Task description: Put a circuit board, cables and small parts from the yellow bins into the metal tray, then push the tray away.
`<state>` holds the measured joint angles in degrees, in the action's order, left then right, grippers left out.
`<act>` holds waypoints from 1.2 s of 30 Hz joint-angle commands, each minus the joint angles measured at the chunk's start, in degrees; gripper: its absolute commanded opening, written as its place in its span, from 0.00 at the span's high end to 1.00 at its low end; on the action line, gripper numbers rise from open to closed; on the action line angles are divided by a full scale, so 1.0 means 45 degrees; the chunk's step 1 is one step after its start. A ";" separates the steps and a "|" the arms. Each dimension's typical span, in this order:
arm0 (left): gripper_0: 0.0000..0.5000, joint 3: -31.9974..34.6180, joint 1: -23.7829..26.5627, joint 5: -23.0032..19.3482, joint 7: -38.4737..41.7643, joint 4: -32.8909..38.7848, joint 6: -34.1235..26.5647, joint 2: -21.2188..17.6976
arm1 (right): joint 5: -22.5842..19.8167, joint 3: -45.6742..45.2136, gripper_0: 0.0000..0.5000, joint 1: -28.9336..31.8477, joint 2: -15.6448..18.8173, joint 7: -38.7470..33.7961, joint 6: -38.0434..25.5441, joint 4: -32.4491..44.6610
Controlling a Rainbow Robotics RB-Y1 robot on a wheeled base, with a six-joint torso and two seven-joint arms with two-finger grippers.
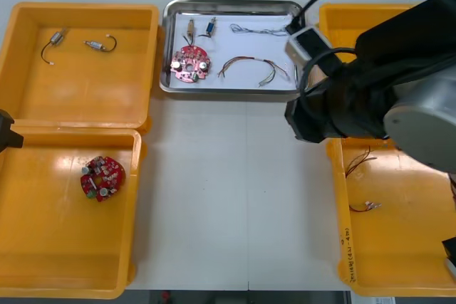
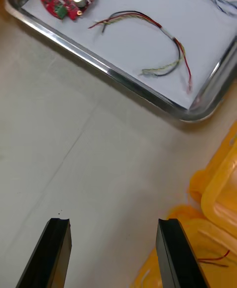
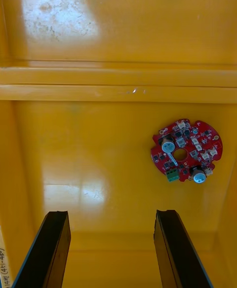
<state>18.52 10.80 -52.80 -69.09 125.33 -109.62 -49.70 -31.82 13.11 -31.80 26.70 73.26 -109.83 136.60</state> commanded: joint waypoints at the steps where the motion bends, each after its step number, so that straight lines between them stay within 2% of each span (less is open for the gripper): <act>1: 0.00 0.0416 -0.0212 -0.0044 -0.0409 0.0332 -0.0085 -0.0576 | -0.0545 -0.1780 0.00 0.0757 0.0259 -0.1006 -0.0037 0.0445; 5: 0.00 0.0416 -0.0212 -0.0044 -0.0409 0.0332 -0.0085 -0.0576 | -0.0604 -0.3186 0.00 0.1109 0.0278 -0.1064 -0.0037 0.0347; 10: 0.00 0.0416 -0.0212 -0.0044 -0.0409 0.0332 -0.0085 -0.0576 | -0.1111 -0.4808 0.00 0.1675 0.0532 -0.1006 -0.0037 -0.0278; 15: 0.00 0.0416 -0.0212 -0.0044 -0.0409 0.0332 -0.0085 -0.0576 | -0.1229 -0.5901 0.00 0.2300 0.1001 -0.0810 -0.0037 -0.0903; 24: 0.00 0.0416 -0.0212 -0.0044 -0.0409 0.0332 -0.0085 -0.0576 | -0.1483 -0.6663 0.00 0.3648 0.2056 -0.0537 -0.0037 -0.1743; 36: 0.00 0.0416 -0.0212 -0.0044 -0.0409 0.0332 -0.0085 -0.0576 | -0.1854 -0.7288 0.00 0.3941 0.2602 -0.0107 -0.0037 -0.3403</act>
<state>18.52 10.76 -52.81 -69.09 125.35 -109.62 -49.70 -39.64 -18.06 -15.01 35.24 69.90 -109.84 122.28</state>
